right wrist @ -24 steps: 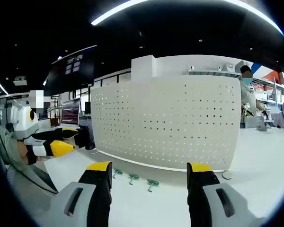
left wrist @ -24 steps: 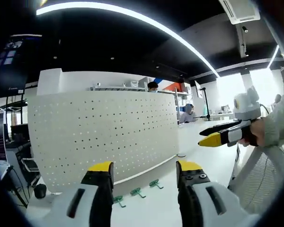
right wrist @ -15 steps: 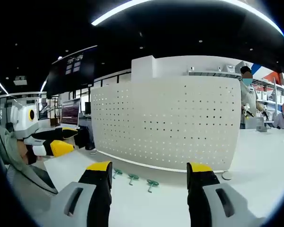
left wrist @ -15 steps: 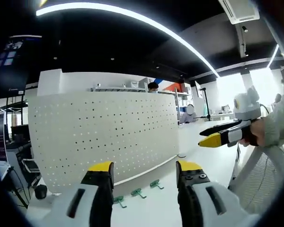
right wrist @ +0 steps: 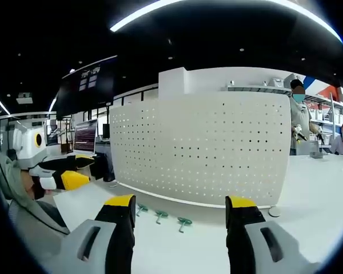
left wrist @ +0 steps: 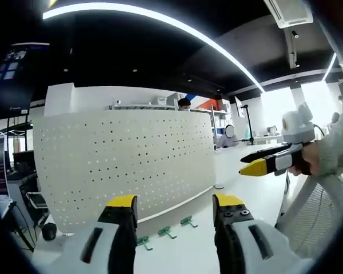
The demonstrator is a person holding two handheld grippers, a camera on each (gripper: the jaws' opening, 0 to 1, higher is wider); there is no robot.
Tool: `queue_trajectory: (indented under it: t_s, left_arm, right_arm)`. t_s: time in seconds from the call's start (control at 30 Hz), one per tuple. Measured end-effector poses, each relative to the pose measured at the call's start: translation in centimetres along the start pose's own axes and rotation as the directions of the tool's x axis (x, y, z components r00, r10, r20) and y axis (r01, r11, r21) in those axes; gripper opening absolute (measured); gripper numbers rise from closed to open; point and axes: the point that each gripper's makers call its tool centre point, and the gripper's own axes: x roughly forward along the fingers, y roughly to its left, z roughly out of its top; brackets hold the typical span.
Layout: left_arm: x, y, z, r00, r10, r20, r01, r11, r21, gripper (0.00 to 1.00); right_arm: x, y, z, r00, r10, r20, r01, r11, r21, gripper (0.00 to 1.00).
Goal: Insert the hook assembly into the mounting plate slot until the hook locks in place.
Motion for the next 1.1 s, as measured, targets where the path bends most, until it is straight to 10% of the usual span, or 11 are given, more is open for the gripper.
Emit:
queue_trajectory:
  t_s: [1.1]
  left_arm:
    - [-0.1, 1.2, -0.2, 0.998, 0.018, -0.052, -0.023, 0.994, -0.104, 0.55]
  right_arm:
    - [0.2, 0.5, 0.2, 0.999, 0.041, 0.015, -0.041, 0.998, 0.045, 0.61]
